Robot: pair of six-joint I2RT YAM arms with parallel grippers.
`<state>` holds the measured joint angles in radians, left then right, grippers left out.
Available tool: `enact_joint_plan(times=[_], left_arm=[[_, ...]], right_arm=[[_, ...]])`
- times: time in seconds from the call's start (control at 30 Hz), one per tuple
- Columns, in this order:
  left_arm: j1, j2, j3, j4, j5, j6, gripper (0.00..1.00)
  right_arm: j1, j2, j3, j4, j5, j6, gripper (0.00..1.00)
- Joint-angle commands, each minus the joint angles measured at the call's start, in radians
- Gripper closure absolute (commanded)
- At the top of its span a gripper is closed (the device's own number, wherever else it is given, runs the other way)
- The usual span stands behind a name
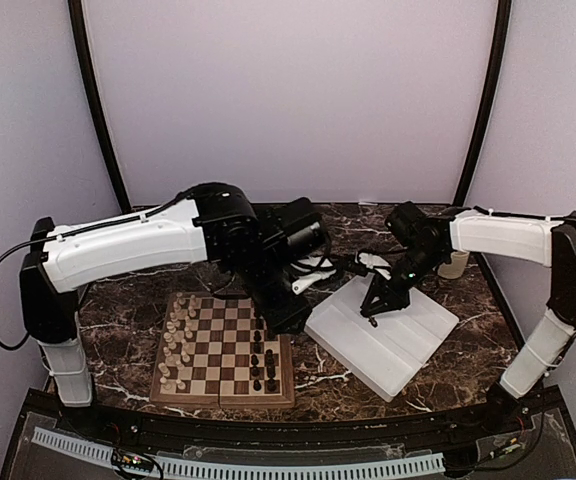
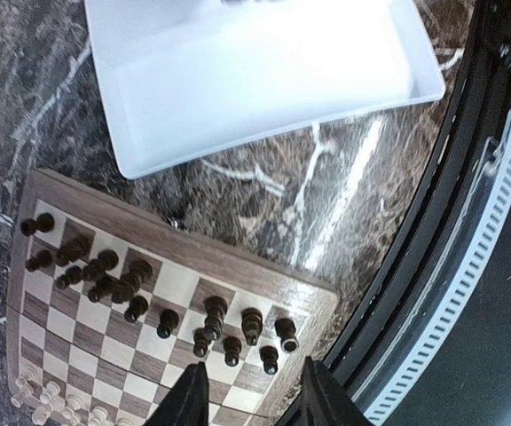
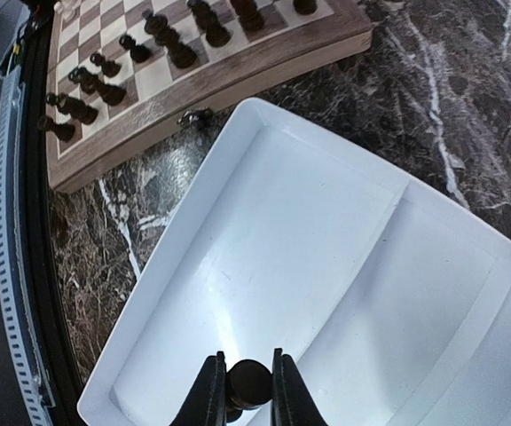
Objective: Set up the chess pieces on the board
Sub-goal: Place the queen in the storage box.
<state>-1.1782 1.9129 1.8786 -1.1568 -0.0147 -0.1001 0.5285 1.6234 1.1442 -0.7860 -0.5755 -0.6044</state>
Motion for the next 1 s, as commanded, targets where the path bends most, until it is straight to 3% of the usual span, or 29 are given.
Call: enact_joint_plan(times=[0.0, 0.17, 0.3, 0.5, 0.63, 0.97], left_arm=[[0.058, -0.069, -0.011, 0.213, 0.057, -0.081, 0.60], [0.167, -0.182, -0.247, 0.635, 0.183, -0.256, 0.54], [0.241, -0.253, -0.384, 0.835, 0.267, -0.340, 0.48], [0.260, -0.239, -0.354, 0.832, 0.292, -0.301, 0.47], [0.259, -0.250, -0.369, 0.828, 0.303, -0.289, 0.46], [0.265, -0.256, -0.389, 0.817, 0.291, -0.267, 0.45]], right_arm=[[0.072, 0.060, 0.021, -0.057, 0.075, -0.065, 0.89], [0.083, 0.057, 0.043, -0.056, 0.083, -0.069, 0.89], [0.106, 0.097, 0.046, -0.044, 0.095, -0.103, 0.88], [0.157, 0.218, 0.080, 0.005, 0.161, -0.135, 0.84], [0.168, 0.263, 0.095, 0.032, 0.185, -0.129, 0.76], [0.168, 0.117, -0.034, 0.085, 0.239, -0.071, 0.60]])
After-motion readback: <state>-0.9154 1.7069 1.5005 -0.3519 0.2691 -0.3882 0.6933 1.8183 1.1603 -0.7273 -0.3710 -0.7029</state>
